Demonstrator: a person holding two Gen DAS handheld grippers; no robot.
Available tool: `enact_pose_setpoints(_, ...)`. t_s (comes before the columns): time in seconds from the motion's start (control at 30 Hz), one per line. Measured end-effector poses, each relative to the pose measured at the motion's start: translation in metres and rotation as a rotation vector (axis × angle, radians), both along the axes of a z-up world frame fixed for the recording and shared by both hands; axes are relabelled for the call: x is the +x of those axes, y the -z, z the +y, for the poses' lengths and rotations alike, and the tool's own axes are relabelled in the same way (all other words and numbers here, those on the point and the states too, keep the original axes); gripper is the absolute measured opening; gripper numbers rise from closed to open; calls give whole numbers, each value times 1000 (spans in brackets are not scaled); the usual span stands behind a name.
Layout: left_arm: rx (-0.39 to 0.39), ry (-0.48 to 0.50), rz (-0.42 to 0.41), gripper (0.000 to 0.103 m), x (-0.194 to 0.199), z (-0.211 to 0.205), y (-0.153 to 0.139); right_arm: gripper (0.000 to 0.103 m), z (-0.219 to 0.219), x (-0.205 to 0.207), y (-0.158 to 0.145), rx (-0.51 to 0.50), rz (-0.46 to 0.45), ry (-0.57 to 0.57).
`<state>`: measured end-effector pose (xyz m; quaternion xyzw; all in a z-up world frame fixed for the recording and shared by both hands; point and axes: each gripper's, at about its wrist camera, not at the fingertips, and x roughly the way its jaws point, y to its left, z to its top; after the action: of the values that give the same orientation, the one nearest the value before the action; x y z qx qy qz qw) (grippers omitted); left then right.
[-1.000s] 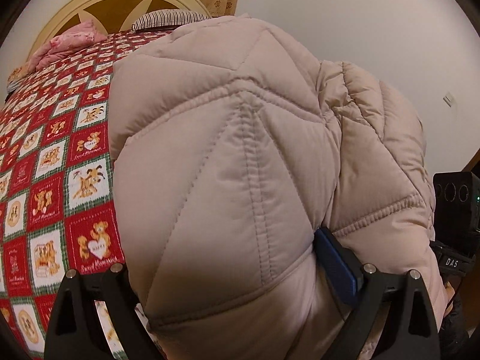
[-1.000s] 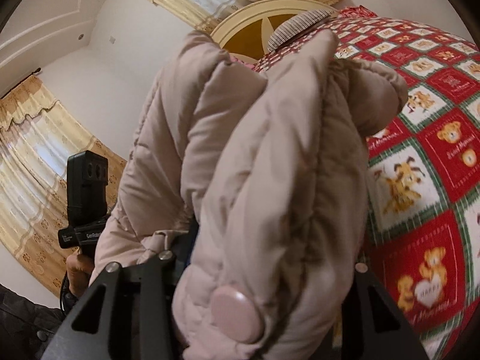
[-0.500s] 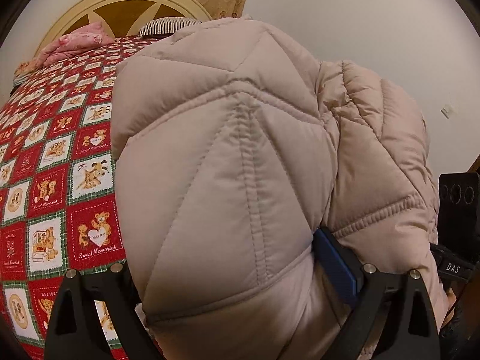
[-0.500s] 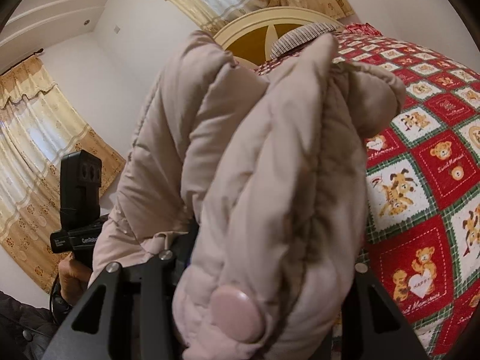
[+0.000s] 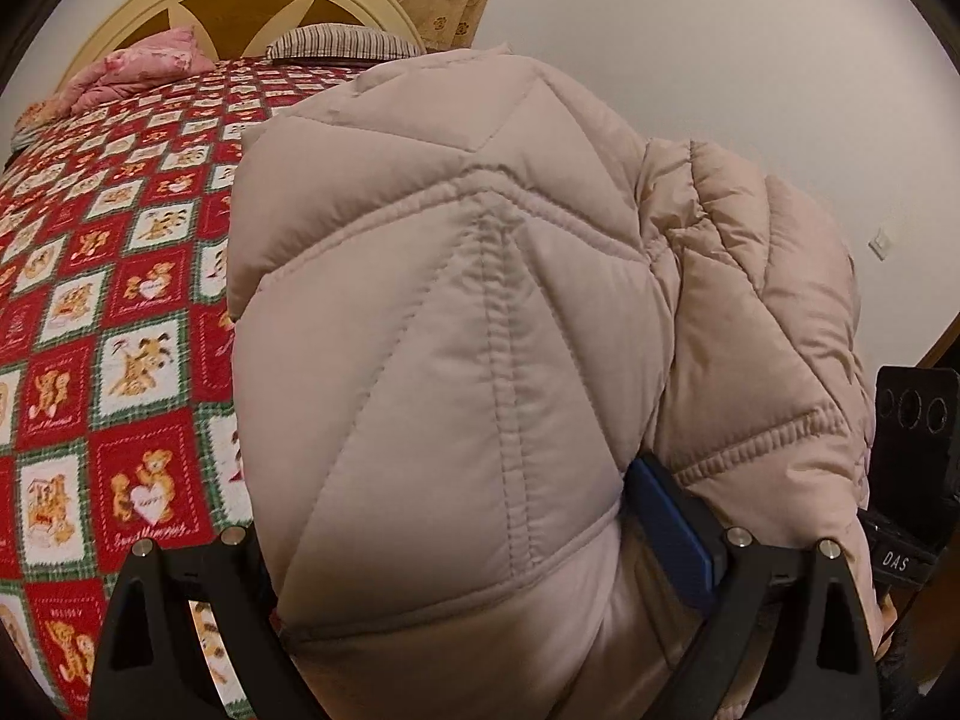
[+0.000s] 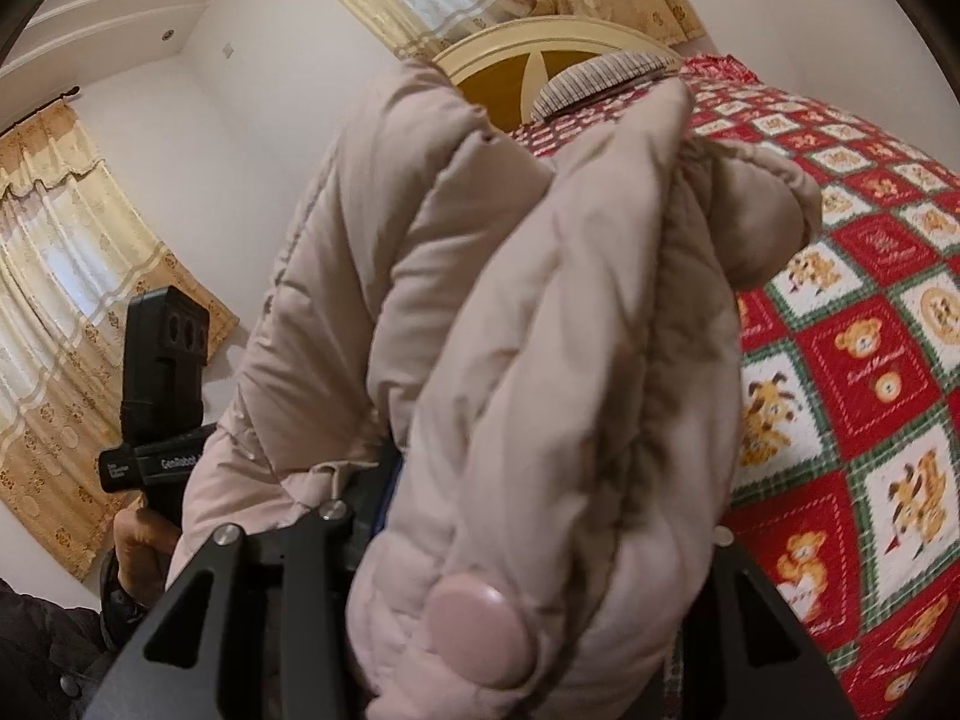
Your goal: Fold large clothes
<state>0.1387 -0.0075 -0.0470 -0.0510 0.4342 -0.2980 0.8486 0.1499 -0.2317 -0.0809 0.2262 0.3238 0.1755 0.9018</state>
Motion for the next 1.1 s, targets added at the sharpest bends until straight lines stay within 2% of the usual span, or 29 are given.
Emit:
enact_pose_setpoints(0.13,-11,19,5,96,9,-11,-2,45,-2,-5,-5,-67,-19,34)
enact_pose_setpoints(0.3,-21,56,1,96,10,-29,-7,44,-16,-16,-9,-73,-41,81)
enact_pose_setpoints(0.6,-60,169,-18,96,4,-84,-29,44,-46,-75,-33,-114,-100,200)
enact_pose_setpoints(0.8,-55,251,-40,96,-4,-131,-39,44,-70,-123,-38,-120,-117,284)
enact_pose_setpoints(1.1,-25,340,-42,96,-4,-186,-37,44,-103,-150,-31,-89,-119,386)
